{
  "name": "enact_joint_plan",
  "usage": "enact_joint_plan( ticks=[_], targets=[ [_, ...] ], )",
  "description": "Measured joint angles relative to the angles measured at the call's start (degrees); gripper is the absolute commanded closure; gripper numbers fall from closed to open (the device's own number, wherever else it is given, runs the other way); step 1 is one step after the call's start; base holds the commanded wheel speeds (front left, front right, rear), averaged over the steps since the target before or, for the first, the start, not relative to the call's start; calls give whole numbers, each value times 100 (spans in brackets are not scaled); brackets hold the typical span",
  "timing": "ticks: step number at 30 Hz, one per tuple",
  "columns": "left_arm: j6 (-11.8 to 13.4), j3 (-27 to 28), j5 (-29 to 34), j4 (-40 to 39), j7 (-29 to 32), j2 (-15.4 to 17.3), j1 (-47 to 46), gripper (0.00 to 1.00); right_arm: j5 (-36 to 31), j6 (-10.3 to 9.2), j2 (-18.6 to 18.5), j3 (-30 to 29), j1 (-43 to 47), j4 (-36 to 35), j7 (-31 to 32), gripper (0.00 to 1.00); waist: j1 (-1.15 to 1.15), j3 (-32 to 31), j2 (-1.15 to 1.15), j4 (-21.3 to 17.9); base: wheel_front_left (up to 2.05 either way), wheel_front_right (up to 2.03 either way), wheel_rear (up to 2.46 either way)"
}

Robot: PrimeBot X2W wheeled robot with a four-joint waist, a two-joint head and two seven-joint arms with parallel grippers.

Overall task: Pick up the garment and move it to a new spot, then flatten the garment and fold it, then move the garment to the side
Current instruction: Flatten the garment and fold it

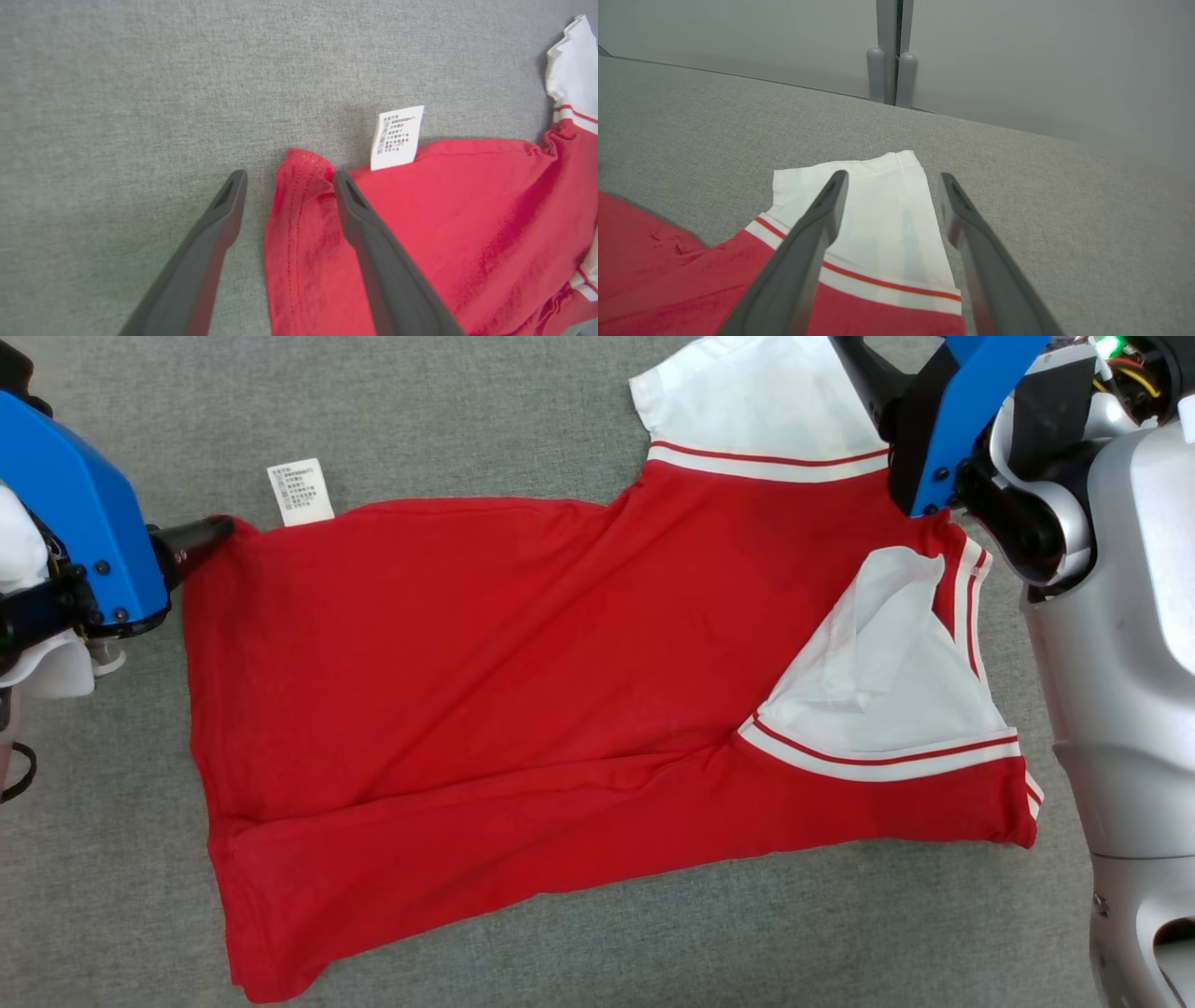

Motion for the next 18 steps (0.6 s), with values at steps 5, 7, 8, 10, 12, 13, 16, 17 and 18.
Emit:
enact_joint_plan(
  ticks=[5,7,8,10,12,13,16,17,18],
  targets=[
    [142,-4,86,-129,-112,29,175,0,83,0,37,48,-92,145,-116,0,0,69,0,-81,0,0,0],
    [166,-8,76,-163,-119,9,209,0,82,0,31,60,-147,192,-132,0,-1,121,0,-94,0,0,0],
    [165,-33,127,-193,-147,30,208,0,83,0,23,63,-168,208,-145,0,0,145,0,-93,0,0,0],
    [118,-109,363,-225,-270,107,198,43,83,0,8,59,-203,249,-168,0,-1,193,0,-89,0,0,0],
    [41,-231,583,-214,-414,176,169,74,80,0,1,46,-252,349,-166,0,-1,225,0,-64,0,0,0],
    [32,-254,636,-197,-472,170,159,100,77,0,-5,29,-282,403,-133,0,-1,237,0,-43,0,0,0],
    [-15,-309,739,-179,-782,14,137,100,-15,0,-73,-64,-450,661,7,0,-1,275,0,70,0,0,0],
    [-62,-358,745,-181,-889,-88,131,100,-67,0,-114,-132,-541,794,71,0,-1,289,0,130,0,0,0],
    [-87,-382,747,-172,-998,-179,124,100,-130,0,-158,-203,-622,933,135,0,-1,297,0,201,0,0,0]
  ],
)
